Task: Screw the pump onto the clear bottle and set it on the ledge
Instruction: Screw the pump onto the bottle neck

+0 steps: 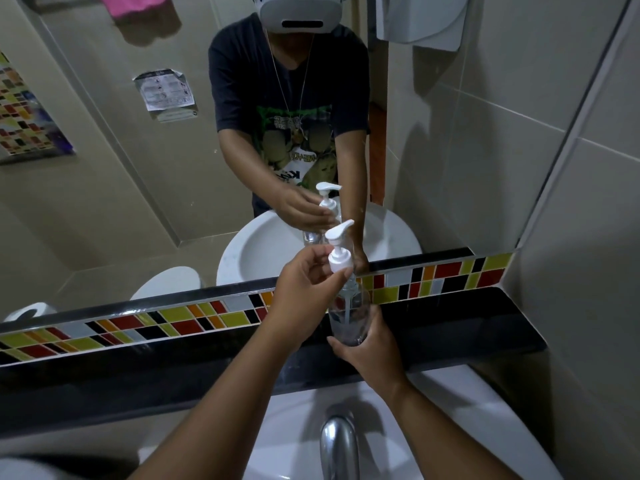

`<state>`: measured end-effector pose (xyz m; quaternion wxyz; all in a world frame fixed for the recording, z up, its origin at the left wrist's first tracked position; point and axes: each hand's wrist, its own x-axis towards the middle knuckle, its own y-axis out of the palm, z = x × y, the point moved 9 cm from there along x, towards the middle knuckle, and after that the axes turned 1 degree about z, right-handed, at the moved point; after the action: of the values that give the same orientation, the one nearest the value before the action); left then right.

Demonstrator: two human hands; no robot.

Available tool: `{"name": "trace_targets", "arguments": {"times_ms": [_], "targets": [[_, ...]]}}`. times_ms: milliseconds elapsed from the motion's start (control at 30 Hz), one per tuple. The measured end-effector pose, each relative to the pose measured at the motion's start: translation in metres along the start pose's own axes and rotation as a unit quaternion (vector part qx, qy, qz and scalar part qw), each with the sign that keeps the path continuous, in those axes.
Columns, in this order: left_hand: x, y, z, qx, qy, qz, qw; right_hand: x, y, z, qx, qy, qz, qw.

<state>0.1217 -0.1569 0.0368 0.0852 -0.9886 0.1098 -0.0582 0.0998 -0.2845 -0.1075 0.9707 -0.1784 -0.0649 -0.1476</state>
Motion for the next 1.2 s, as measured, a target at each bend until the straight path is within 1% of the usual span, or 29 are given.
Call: {"name": "trace_targets", "arguments": {"times_ms": [200, 333, 533, 900, 1067, 1200], "targets": [[-0.001, 0.006, 0.018, 0.027, 0.0, 0.013, 1.0, 0.001, 0.003, -0.001, -0.001, -0.011, 0.001, 1.0], [-0.001, 0.007, 0.027, 0.016, -0.002, 0.018, 1.0, 0.002, 0.003, -0.003, -0.006, -0.006, 0.001, 1.0], [0.005, 0.005, 0.022, 0.084, 0.023, 0.024, 0.996, 0.003, 0.004, -0.003, -0.015, -0.016, -0.004, 1.0], [0.01, 0.013, 0.019, 0.072, -0.019, 0.094, 0.993, 0.002, 0.003, 0.003, -0.006, -0.016, -0.005, 1.0], [0.015, 0.019, 0.014, 0.088, -0.008, 0.074, 0.993, 0.002, 0.004, 0.004, -0.009, -0.005, 0.008, 1.0], [0.013, 0.004, 0.023, 0.042, -0.014, 0.049, 0.998, 0.003, 0.004, 0.003, 0.006, 0.005, 0.003, 1.0]]}}
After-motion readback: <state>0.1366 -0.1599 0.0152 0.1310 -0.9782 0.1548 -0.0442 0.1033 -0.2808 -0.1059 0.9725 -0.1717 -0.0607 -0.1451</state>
